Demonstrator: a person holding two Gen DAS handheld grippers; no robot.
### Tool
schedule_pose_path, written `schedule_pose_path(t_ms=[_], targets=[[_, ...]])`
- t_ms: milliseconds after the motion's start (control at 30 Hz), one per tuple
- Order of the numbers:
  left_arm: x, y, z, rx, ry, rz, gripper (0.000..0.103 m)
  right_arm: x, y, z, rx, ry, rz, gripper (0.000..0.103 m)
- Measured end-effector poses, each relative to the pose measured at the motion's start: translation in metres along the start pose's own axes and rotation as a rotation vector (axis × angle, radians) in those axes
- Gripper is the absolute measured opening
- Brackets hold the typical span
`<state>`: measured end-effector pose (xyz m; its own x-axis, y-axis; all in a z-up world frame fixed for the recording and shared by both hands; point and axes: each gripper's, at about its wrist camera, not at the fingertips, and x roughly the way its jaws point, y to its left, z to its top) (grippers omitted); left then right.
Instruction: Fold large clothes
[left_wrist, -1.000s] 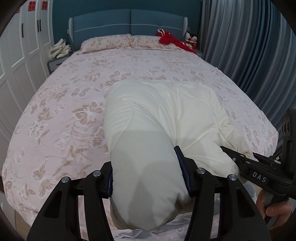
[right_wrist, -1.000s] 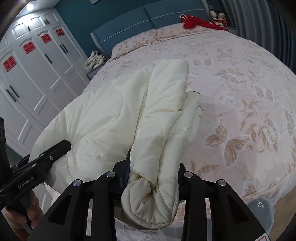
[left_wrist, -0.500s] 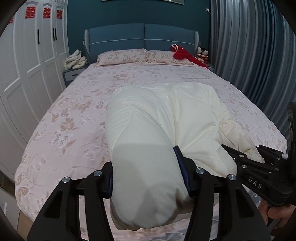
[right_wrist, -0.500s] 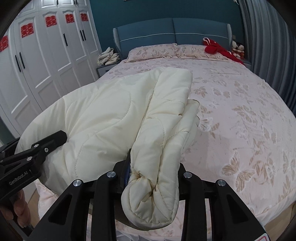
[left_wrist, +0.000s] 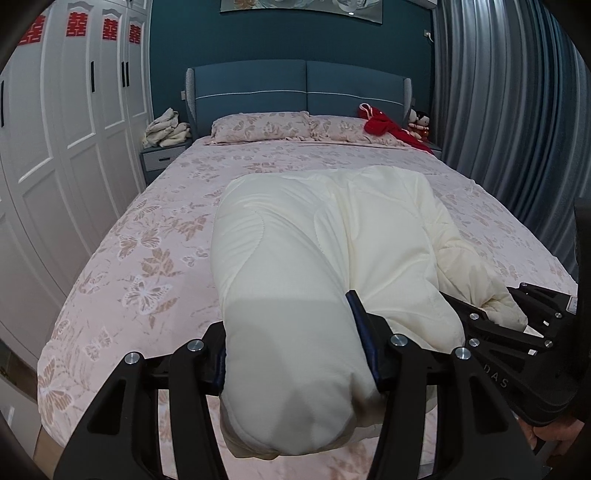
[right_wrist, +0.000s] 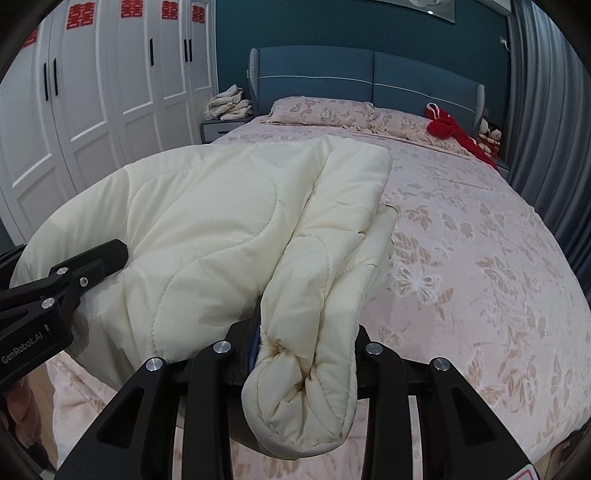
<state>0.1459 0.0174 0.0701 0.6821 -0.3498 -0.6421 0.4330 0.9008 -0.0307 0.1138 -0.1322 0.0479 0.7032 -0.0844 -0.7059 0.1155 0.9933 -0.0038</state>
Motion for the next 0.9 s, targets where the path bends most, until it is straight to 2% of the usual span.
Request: schedule_pose_path(t_ms=[467, 900], targets=[[0.051, 0.022, -0.011, 0.002, 0.073, 0.020, 0.051, 0.054, 0.028, -0.004, -0.051, 0.058, -0.070, 0.031], [0.094, 0.024, -0.026, 0.022, 0.112, 0.022, 0.051, 0.092, 0.034, -0.014, -0.078, 0.080, -0.119, 0.030]])
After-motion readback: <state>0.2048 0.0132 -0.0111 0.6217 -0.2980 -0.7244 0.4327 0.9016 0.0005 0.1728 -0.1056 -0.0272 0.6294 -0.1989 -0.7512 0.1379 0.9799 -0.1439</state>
